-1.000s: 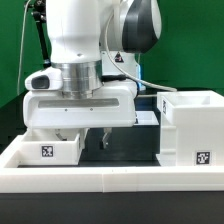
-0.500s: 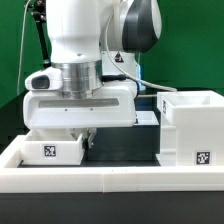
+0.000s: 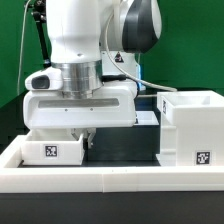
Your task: Assemble drawer
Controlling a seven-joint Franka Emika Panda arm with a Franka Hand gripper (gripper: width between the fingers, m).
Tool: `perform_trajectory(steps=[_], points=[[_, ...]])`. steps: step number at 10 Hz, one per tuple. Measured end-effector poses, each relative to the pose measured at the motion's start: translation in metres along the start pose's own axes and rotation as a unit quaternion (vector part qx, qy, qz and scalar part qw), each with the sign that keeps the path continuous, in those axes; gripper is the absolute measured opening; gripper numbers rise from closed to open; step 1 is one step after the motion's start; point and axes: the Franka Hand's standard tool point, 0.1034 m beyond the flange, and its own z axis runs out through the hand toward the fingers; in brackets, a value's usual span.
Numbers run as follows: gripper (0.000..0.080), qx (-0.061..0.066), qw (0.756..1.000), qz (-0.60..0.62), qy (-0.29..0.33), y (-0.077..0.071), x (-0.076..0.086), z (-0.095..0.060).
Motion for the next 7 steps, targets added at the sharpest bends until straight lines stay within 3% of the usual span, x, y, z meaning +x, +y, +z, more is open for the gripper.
perform_trajectory(steps=[4,7], points=[[0.0041,0.0,1.0,-0.004,0.0,-0.003,0.001,-0.001],[0.0041,0.01,1.0,-0.022,-0.001,-0.025,0.008,-0.028]])
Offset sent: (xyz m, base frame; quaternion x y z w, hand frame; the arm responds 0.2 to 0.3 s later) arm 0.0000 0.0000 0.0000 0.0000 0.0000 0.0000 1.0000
